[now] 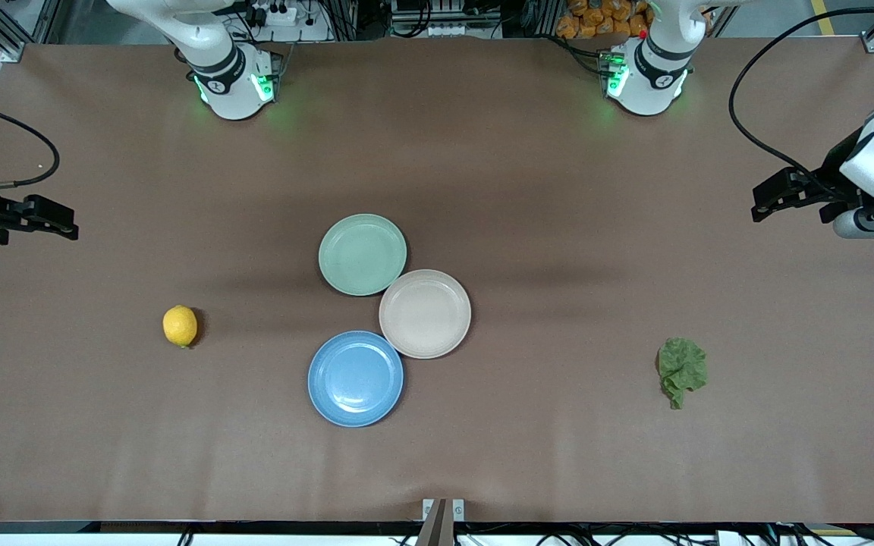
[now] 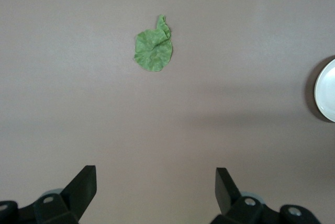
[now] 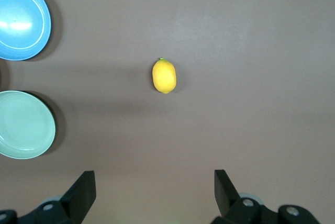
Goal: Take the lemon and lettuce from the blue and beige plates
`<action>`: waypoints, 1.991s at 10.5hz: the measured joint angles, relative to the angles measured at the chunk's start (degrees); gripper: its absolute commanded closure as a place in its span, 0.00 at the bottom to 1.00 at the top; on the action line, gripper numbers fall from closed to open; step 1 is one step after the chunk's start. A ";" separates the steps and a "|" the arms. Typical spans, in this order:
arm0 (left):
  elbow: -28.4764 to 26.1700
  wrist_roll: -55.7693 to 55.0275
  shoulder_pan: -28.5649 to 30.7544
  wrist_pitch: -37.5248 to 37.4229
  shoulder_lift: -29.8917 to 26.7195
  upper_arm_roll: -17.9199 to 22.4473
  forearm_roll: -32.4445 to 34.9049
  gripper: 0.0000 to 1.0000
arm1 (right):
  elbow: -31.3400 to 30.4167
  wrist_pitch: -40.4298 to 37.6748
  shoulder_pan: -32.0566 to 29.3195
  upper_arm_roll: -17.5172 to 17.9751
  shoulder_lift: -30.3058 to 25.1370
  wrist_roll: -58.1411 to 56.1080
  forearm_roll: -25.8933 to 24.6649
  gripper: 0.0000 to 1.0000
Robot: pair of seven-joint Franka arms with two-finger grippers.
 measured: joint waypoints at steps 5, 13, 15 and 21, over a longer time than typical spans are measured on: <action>0.00 0.00 0.00 0.00 0.00 -0.01 0.00 0.00 | -1.75 0.89 0.18 -0.12 -1.00 0.00 0.00 0.00; 0.00 0.00 0.00 0.00 0.00 0.00 0.00 0.00 | -4.93 1.95 0.09 -0.19 -4.10 0.00 0.00 0.00; 0.00 0.00 0.00 0.00 0.00 0.00 0.00 0.00 | -4.99 1.95 -0.06 -0.25 -4.32 0.00 0.00 0.00; 0.00 0.00 -0.03 0.00 0.00 -0.17 0.00 0.00 | -5.04 2.03 -0.17 -0.48 -4.32 0.03 0.86 0.00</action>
